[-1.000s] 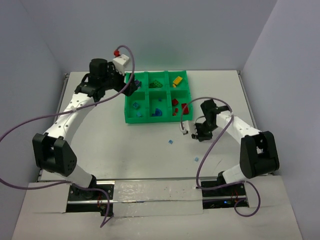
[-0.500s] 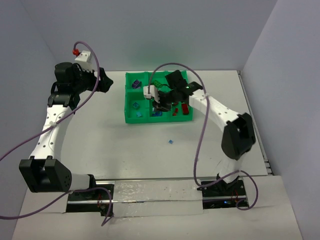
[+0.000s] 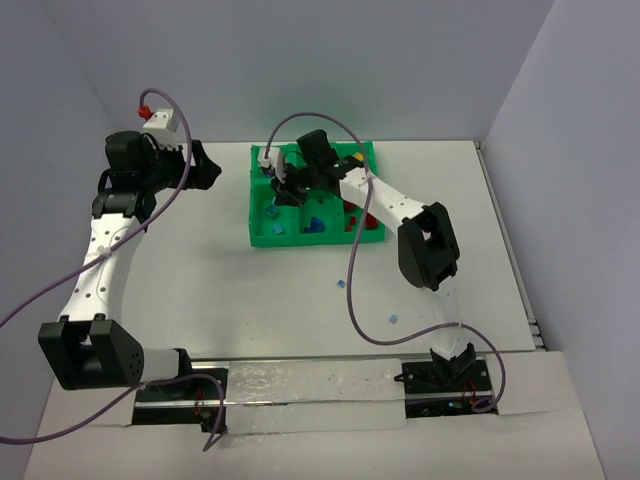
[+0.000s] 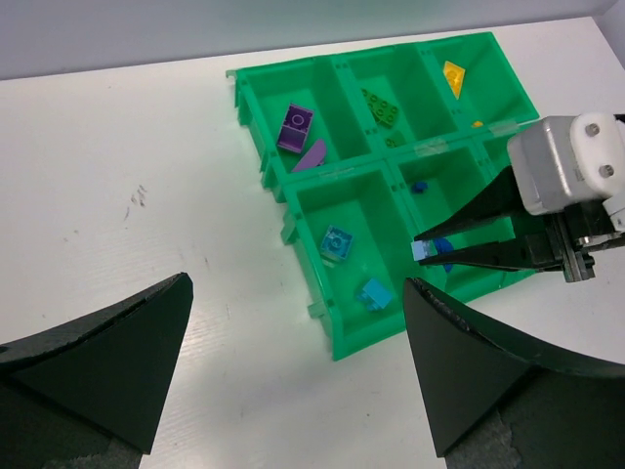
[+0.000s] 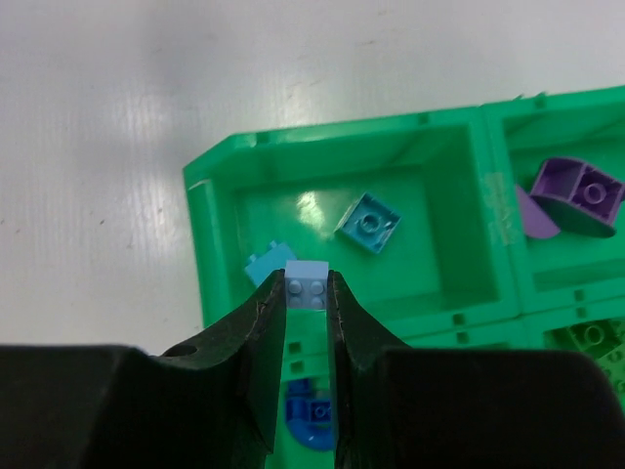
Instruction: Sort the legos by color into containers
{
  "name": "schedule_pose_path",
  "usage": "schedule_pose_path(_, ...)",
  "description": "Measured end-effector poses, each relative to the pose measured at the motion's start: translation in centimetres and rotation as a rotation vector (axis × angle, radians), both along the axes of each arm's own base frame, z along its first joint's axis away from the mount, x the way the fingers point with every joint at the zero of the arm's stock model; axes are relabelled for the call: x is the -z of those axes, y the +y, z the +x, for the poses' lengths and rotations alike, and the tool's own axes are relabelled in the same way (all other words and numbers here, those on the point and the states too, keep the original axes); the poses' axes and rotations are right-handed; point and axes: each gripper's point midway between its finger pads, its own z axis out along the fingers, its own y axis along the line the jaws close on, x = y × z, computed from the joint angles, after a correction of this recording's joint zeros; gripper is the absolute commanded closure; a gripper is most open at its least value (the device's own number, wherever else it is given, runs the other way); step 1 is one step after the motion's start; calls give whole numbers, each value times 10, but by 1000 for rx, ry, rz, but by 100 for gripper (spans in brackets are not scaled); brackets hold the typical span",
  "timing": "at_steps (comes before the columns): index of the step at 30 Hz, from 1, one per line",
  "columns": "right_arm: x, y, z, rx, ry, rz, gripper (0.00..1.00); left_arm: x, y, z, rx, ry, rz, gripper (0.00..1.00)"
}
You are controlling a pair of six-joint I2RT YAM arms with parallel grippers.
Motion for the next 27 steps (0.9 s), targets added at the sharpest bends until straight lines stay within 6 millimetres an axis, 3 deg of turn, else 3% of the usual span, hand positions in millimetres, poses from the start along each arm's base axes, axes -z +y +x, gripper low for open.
schedule_pose_path(3, -2, 10, 9, 25, -6, 20, 80, 1, 5, 0, -13, 5, 0, 1)
schedule_pose_path(7, 12, 21, 23, 61, 8, 20, 59, 2, 7, 0, -17, 8, 1, 1)
schedule_pose_path(11, 34, 20, 26, 95, 45, -9, 49, 4, 7, 1, -16, 13, 1, 1)
schedule_pose_path(15, 33, 15, 26, 115, 41, -20, 40, 11, 6, 3, -10, 33, 1, 1)
schedule_pose_path(18, 33, -3, 11, 122, 58, -44, 36, 15, 5, 4, -3, 44, 0, 1)
schedule_pose_path(21, 26, -36, -14, 130, 85, -78, 35, 15, 3, 5, 10, 42, -6, 1)
schedule_pose_path(27, -24, -128, -56, 161, 17, -100, 45, 17, -2, 7, 46, 32, -13, 1)
